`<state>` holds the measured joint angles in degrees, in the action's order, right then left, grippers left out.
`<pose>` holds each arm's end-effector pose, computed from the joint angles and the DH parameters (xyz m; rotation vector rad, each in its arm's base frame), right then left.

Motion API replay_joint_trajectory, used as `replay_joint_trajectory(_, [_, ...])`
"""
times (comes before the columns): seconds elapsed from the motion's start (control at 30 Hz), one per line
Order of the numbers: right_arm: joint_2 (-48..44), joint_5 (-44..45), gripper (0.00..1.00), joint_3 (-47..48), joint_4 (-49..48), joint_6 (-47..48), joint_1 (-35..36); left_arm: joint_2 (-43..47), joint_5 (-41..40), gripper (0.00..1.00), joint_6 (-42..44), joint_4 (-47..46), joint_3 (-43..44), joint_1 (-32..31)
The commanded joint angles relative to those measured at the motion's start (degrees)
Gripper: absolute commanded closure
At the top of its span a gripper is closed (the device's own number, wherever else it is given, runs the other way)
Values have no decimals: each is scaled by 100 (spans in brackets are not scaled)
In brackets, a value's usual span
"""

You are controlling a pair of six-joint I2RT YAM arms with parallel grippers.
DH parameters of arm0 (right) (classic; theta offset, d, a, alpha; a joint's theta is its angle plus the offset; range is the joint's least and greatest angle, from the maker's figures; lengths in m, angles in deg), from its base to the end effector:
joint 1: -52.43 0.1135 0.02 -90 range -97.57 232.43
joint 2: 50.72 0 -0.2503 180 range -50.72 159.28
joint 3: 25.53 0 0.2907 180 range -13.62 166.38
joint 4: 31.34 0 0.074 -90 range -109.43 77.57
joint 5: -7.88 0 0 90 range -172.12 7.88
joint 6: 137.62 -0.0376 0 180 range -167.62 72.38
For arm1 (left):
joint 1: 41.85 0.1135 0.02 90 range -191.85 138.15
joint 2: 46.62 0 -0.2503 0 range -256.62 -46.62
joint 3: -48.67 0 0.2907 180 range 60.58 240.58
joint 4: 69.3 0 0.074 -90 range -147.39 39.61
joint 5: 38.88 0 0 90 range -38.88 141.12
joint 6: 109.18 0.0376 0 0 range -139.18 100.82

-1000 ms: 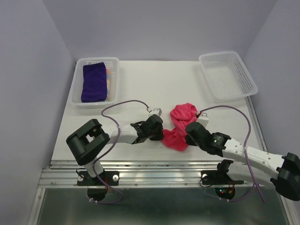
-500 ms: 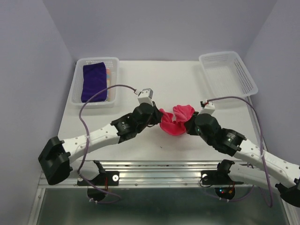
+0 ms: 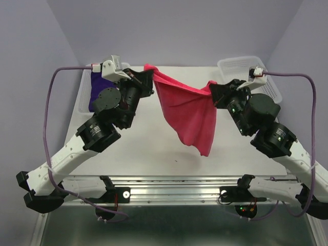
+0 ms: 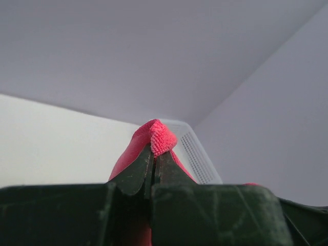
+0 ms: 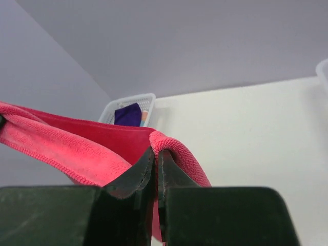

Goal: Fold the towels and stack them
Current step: Flatten out the crumpled towel

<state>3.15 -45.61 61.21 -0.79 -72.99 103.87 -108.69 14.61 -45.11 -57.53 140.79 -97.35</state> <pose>0.1551 0.1586 0.4777 0.1616 1.5583 0.5755 0.1619 -0.1961 0.5129 -0.2303 1.3409 -0.8076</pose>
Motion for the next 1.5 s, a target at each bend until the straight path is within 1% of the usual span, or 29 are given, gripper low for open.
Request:
replay_joint_trajectory(0.0, [598, 216, 99, 997, -439, 883, 24, -174, -892, 100, 738, 128, 697, -13])
replay_joint_trajectory(0.03, [686, 199, 99, 1303, -431, 971, 15, -183, -1015, 100, 887, 128, 890, -4])
replay_joint_trajectory(0.17, [985, 67, 99, 1833, -299, 1209, 15, -140, -1104, 100, 1099, 102, 1138, -4])
replay_joint_trajectory(0.33, [863, -311, 99, 1737, -325, 1139, 15, -17, -1042, 100, 1029, 49, 927, -4])
replay_joint_trajectory(0.5, [748, -443, 99, 1614, -238, 1104, 15, 168, -972, 100, 827, 41, 514, -4])
replay_joint_trajectory(0.67, [783, -233, 99, 1702, -158, 1226, 15, 282, -1086, 100, 844, 67, 522, -4])
replay_joint_trajectory(0.83, [967, 294, 99, 1684, -536, 1630, 15, 195, -1104, 100, 897, 41, 479, 110])
replay_joint_trajectory(0.87, [1020, 373, 99, 1641, -632, 1736, 15, 160, -999, 100, 923, 41, 470, 319])
replay_joint_trajectory(0.93, [1247, 541, 99, 1605, -983, 2087, 15, -42, -394, 100, 828, 49, 531, 679])
replay_joint_trajectory(0.97, [1345, 611, 99, 1614, -1106, 2210, 6, -130, -87, 100, 766, 67, 697, 969])
replay_joint_trajectory(1.0, [1476, 551, 99, 1684, -1212, 2446, -46, -374, 220, 100, 556, 145, 803, 1511])
replay_joint_trajectory(1.03, [1756, 446, 99, 1763, -1326, 2483, -246, -499, 606, 100, 502, 277, 1047, 1777])
replay_joint_trajectory(1.07, [1959, 314, 99, 1929, -1318, 2484, -423, -639, 723, 100, 510, 287, 1198, 1945])
replay_joint_trajectory(1.1, [2144, -244, 99, 2287, -1275, 2414, -624, -910, 820, 100, 580, 295, 1347, 2208])
replay_joint_trajectory(1.13, [2328, -546, 99, 2595, -1013, 2266, -887, -1052, 1091, 100, 624, 322, 1531, 2306])
replay_joint_trajectory(1.17, [2774, -888, 99, 2868, -872, 2142, -1377, -1184, 1294, 100, 651, 357, 1934, 2429])
replay_joint_trajectory(1.2, [2935, -1361, 99, 3280, -818, 2106, -1539, -1464, 1487, 100, 642, 418, 2155, 2561])
replay_joint_trajectory(1.23, [3111, -1375, 99, 3423, -931, 2158, -1636, -1588, 1715, 100, 651, 610, 2584, 2710])
replay_joint_trajectory(1.27, [3243, -1375, 99, 3564, -949, 2228, -1637, -1703, 1718, 100, 677, 708, 2753, 2746])
replay_joint_trajectory(1.3, [3427, -1584, 99, 3783, -949, 2333, -1646, -1852, 1639, 100, 721, 830, 2859, 2790])
replay_joint_trajectory(1.33, [3455, -1890, 99, 3602, -1001, 2378, -1707, -1766, 1534, 100, 678, 814, 2417, 2834])
replay_joint_trajectory(1.37, [3455, -1893, 99, 3600, -1002, 2352, -1708, -1661, 1533, 100, 677, 814, 2412, 2835])
replay_joint_trajectory(1.4, [3290, -2007, 99, 3409, -1072, 2361, -1725, -1547, 1481, 100, 651, 649, 2151, 2835])
replay_joint_trajectory(1.43, [3166, -2077, 99, 2867, -1159, 2422, -1734, -1285, 1411, 100, 460, 569, 1522, 2835])
replay_joint_trajectory(1.47, [3026, -2156, 99, 2471, -1238, 2440, -1734, -1282, 1366, 100, 371, 507, 1168, 2835])
